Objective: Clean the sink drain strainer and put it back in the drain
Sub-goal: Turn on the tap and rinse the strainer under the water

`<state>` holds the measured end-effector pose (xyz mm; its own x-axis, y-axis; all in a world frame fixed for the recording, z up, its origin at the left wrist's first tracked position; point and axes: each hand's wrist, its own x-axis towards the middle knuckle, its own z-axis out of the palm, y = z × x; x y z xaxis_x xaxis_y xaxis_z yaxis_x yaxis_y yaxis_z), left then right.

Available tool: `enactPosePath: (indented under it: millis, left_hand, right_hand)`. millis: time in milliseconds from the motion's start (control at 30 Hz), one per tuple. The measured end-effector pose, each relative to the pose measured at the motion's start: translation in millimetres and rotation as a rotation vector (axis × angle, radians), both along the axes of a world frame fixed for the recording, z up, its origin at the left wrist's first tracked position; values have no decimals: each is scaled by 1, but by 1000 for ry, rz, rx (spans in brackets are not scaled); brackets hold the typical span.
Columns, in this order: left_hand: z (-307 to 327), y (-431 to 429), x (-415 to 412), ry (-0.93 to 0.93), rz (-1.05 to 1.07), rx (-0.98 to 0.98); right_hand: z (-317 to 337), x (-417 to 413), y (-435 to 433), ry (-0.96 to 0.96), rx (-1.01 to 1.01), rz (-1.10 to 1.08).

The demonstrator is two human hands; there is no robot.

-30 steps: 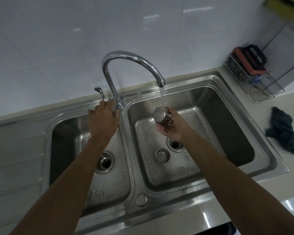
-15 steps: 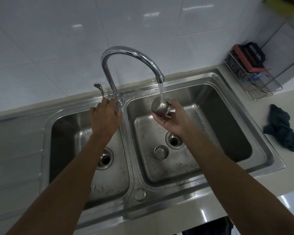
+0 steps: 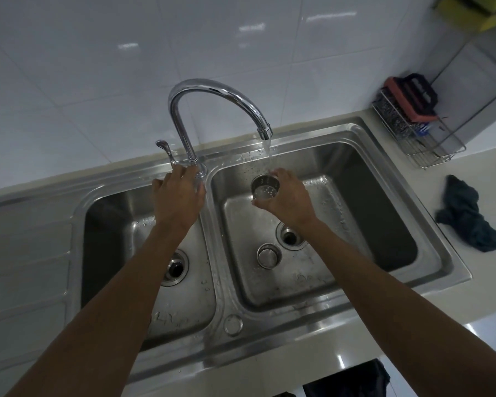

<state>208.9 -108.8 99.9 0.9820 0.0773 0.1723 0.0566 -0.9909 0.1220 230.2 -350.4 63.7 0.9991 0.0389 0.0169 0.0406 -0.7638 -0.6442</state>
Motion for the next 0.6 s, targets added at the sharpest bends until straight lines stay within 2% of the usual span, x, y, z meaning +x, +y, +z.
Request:
enactPosePath:
  millis: [100,233,367,500,600]
  left_hand:
    - [-3,-2,-2,-9,-5,10]
    - [-7,-4,-3,-19,-4,3]
    - [-8,-4,-5,-8,-14,20]
    - [-7,-5,-6,-9,-21,11]
    - [-8,-9,-8,-12,-35,7]
  right_hand:
    - [4,2,-1,-29,54,-69]
    - [5,-2,0,-18,10,53]
    - [11,6,-7,-12,27,-26]
    - [11,2,0,-12,16,91]
    - [12,5,-7,9,2,52]
